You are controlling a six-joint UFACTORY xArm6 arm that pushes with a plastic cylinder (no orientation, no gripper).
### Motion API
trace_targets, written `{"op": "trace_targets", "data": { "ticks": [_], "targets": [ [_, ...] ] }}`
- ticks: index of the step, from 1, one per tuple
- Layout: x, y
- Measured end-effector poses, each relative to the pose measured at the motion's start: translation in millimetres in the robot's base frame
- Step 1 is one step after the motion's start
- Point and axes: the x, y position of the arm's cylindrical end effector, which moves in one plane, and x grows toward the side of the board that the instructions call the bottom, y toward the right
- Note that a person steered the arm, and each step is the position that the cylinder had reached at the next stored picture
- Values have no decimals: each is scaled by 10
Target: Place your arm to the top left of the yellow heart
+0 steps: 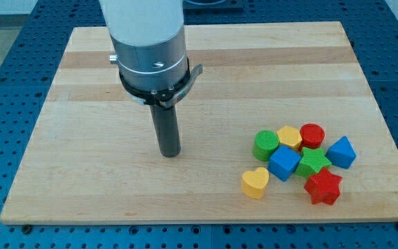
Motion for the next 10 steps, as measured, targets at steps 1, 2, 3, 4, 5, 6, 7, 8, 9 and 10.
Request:
{"op": "trace_targets", "data": {
  "ticks": [1, 2, 3, 4, 5, 6, 7, 8, 9, 10],
  "targets": [
    [-403, -46],
    [-305, 152],
    [440, 169],
    [1059, 296],
    [930, 758],
    [902, 764],
    [862, 764],
    [633, 736],
    [202, 764],
    [132, 1231]
  ]
}}
